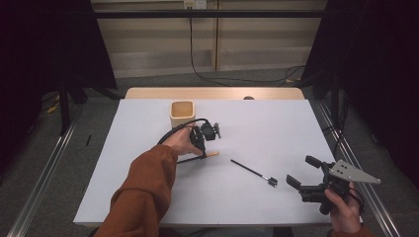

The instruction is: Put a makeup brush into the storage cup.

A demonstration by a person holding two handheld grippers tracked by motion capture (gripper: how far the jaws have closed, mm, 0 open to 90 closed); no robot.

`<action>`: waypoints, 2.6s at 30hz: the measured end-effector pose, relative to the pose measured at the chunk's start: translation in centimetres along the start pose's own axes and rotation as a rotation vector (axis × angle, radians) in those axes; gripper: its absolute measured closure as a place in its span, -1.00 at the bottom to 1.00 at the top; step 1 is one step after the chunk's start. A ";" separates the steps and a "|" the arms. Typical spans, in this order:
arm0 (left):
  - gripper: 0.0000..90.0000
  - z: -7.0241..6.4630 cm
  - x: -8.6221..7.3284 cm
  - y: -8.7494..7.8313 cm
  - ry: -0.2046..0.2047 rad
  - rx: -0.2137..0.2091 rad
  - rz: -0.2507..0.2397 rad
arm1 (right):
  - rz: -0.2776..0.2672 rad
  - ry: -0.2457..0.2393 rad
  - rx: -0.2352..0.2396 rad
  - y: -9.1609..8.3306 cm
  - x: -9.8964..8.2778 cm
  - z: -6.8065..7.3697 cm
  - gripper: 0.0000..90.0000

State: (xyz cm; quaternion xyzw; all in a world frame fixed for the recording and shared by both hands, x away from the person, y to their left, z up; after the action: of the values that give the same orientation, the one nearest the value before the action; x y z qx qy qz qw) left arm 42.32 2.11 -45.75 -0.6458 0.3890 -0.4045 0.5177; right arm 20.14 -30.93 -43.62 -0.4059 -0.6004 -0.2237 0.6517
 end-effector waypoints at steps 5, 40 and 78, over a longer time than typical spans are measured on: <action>0.87 0.5 -0.2 0.0 -0.030 -0.035 -0.026 | 0.002 0.000 0.001 0.1 0.0 0.1 -1.00; 0.87 0.4 -3.8 -4.3 -0.162 -0.144 -0.376 | 0.001 0.000 -0.008 -0.1 -0.1 -0.1 -1.00; 0.87 -0.6 -5.9 -7.1 -0.236 -0.048 -0.839 | 0.002 0.002 -0.004 -0.1 0.0 0.0 -1.00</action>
State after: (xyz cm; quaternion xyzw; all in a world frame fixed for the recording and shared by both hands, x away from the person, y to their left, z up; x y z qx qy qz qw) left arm 40.19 8.47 -39.39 -0.8017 0.0404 -0.4940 0.3341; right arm 20.01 -30.98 -43.60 -0.4078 -0.5990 -0.2247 0.6514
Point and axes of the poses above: each handheld gripper's, and its own axes: y roughly forward along the jaws, x roughly out of its top, z roughly to its left, the point moved 1 cm from there along y, roughly forward along the jaws, and after that the axes turned 10 degrees about -y, right-handed, at the moved point
